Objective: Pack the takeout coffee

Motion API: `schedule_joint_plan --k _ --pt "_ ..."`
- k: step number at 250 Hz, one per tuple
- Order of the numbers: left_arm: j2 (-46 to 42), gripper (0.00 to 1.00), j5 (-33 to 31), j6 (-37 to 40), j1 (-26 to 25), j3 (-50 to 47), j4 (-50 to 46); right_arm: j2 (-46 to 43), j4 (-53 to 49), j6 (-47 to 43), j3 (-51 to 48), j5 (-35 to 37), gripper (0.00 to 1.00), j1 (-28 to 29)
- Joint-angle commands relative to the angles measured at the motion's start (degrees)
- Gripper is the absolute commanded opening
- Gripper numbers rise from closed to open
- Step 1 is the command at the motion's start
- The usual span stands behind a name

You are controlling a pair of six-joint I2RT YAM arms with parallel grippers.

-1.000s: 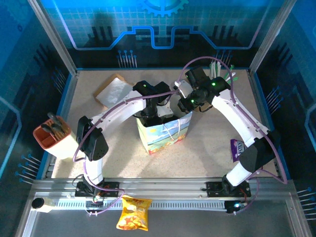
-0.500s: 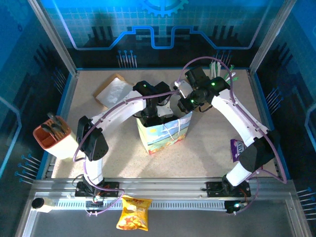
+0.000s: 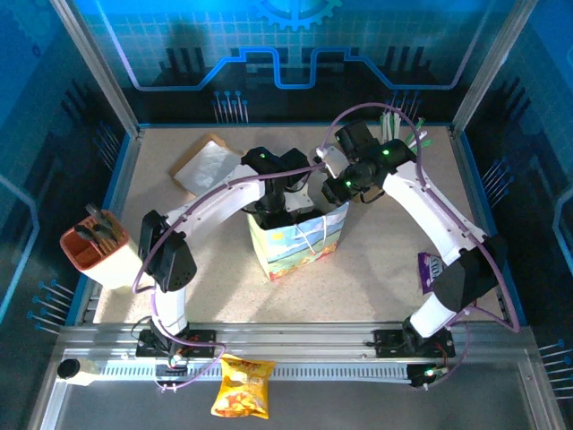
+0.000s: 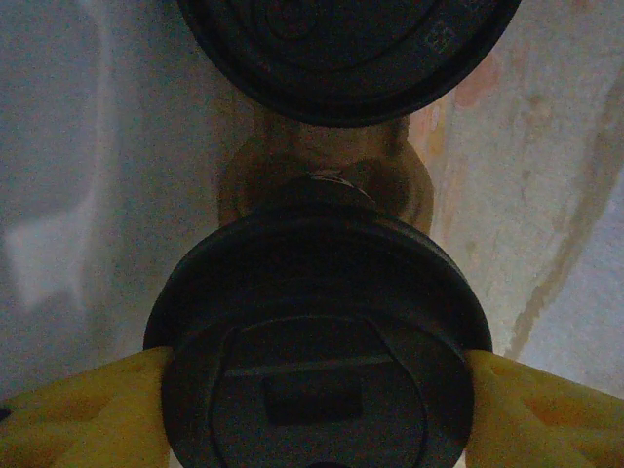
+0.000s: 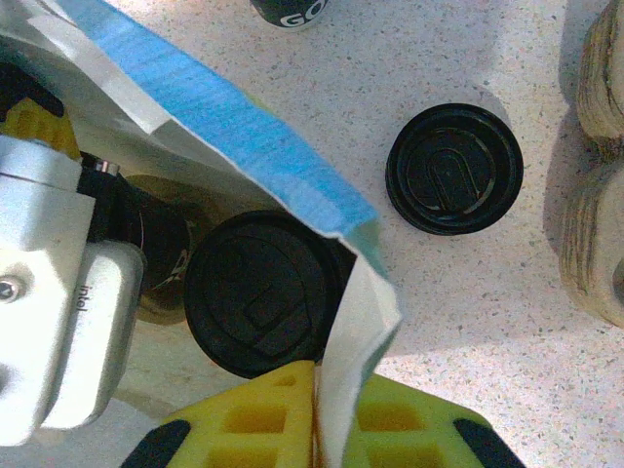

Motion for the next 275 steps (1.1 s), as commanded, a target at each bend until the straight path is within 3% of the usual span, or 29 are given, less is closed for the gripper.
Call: schedule_joint_plan --k 1,275 --pt "-0.54 0.48 -0.30 0.69 0.40 -0.85 -0.01 0.79 -1.26 -0.87 0.25 -0.76 0.12 -0.74" --pt "3.06 0.48 1.34 0.27 0.36 -2.84 1.42 0.87 -1.20 -0.88 -0.01 -0.82 0.13 -0.67"
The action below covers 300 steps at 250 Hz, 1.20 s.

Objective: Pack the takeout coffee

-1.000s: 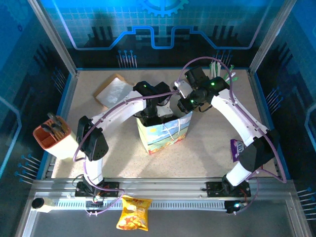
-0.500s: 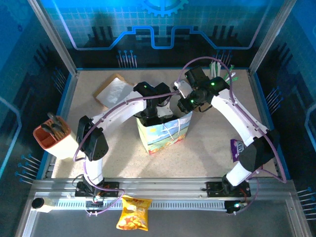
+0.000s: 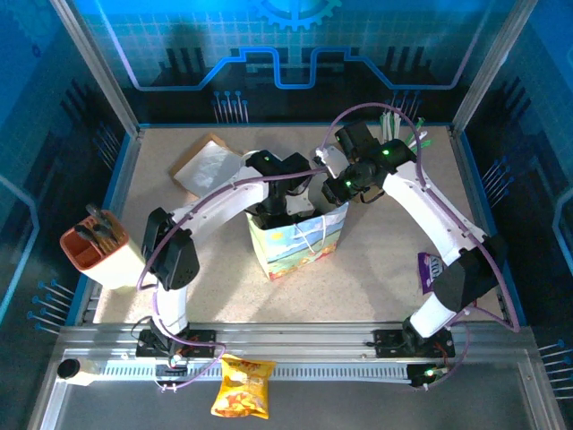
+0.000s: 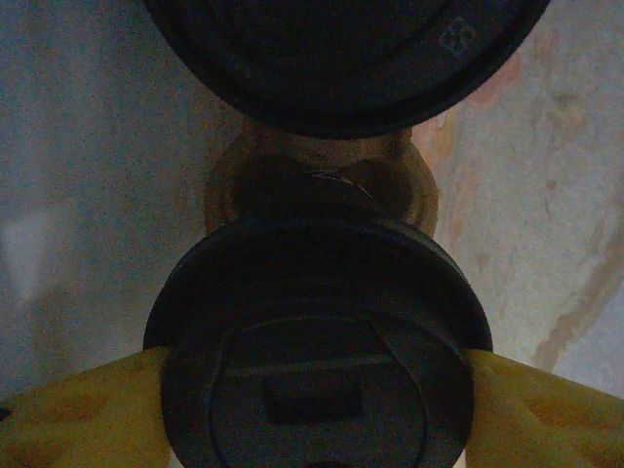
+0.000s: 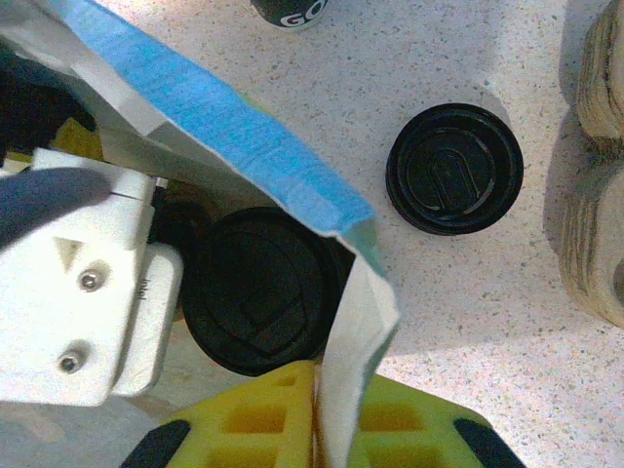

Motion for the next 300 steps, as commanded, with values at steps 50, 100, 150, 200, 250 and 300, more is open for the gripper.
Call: schedule_joint_plan --k 50,100,150,200,250,300 --pt "2.13 0.48 1.43 0.28 0.35 -1.50 0.70 0.89 -1.22 -0.87 -0.14 -0.83 0.13 -0.68" --pt "2.55 0.48 1.52 0.17 0.35 -3.19 1.66 0.98 -1.15 -0.88 -0.10 -0.82 0.13 -0.65" --pt "3.33 0.48 1.72 0.14 0.37 -4.42 2.62 1.14 -1.22 -0.83 0.08 -0.92 0.13 -0.65" --pt "5.09 0.48 2.26 0.20 0.30 -5.32 3.68 1.26 -1.22 -0.82 0.09 -0.97 0.13 -0.65" --pt "5.77 0.48 2.95 -0.07 0.48 -7.19 4.72 1.47 -1.19 -0.95 0.07 -1.08 0.13 -0.65" --pt "5.59 0.50 3.37 -0.14 0.44 -6.46 4.34 1.41 -1.22 -0.98 0.34 -1.05 0.15 -0.65"
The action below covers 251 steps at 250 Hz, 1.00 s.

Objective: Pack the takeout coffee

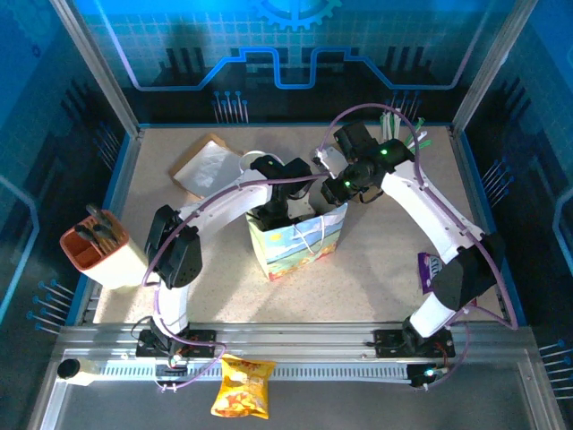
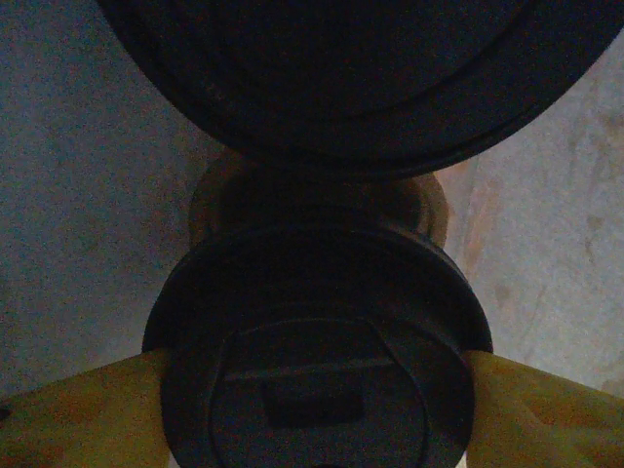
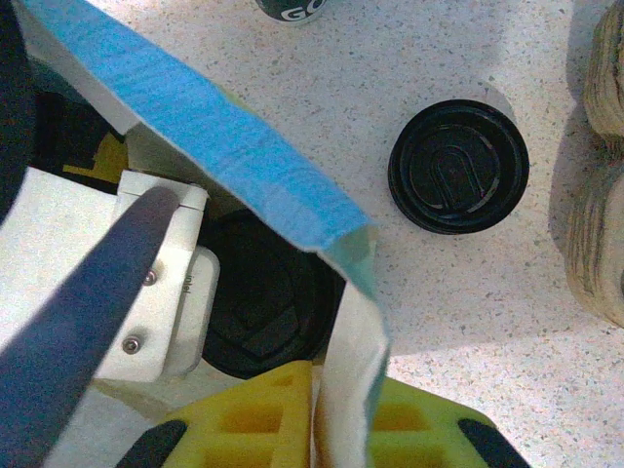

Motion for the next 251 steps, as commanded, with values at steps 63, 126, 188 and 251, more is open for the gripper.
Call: schedule_joint_plan --k 63,126,188,251 --pt "0.36 0.65 4.67 0.10 0.39 1.09 0.04 0.26 -1.23 -0.66 0.60 -0.22 0.17 -0.65" --pt "-2.92 0.77 5.25 0.03 0.42 2.21 -0.45 0.19 -1.24 -0.63 0.52 -0.19 0.18 -0.65" --pt "-5.43 0.86 6.19 -0.36 0.39 1.70 0.17 0.00 -1.26 -0.68 0.34 -0.31 0.17 -0.65" --pt "-7.70 0.86 6.27 -0.57 0.40 2.47 0.57 -0.10 -1.22 -0.57 0.34 -0.44 0.17 -0.57"
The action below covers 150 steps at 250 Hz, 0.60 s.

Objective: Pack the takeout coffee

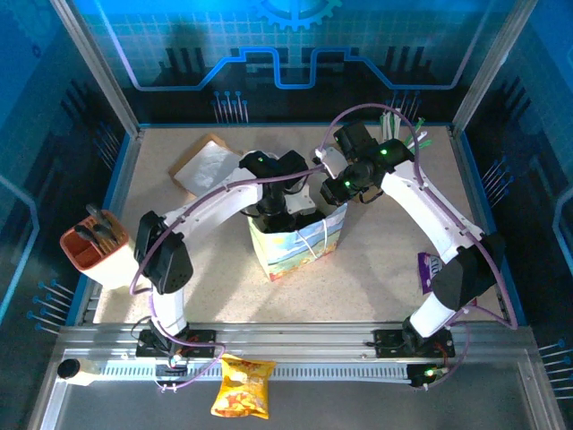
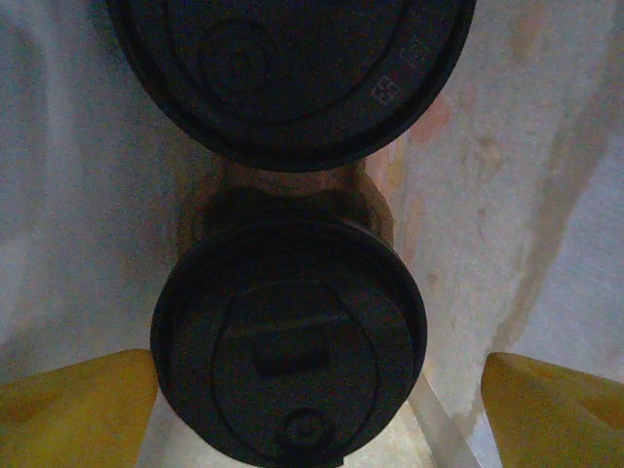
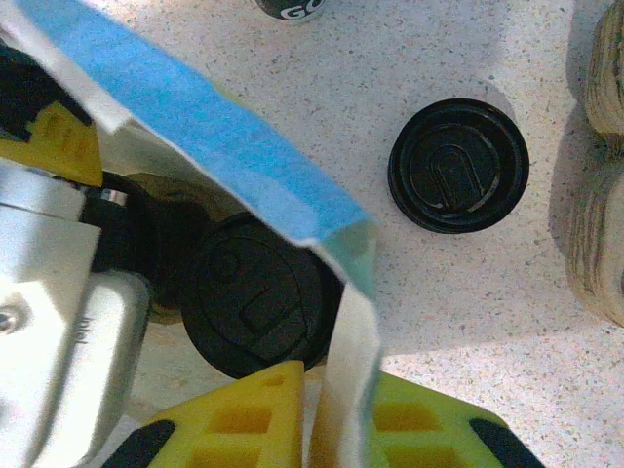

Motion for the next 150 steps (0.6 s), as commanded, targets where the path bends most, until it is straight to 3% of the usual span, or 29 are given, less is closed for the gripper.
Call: schedule_joint_plan --k 1,150 --pt "-2.82 0.86 1.79 -0.19 0.07 1.67 -0.02 -0.15 -1.23 -0.60 0.34 -0.42 0.17 -0.57" --pt "-9.45 0.87 3.47 -0.91 0.12 3.73 3.99 -0.98 -1.20 -0.50 -0.18 -0.17 0.18 -0.58"
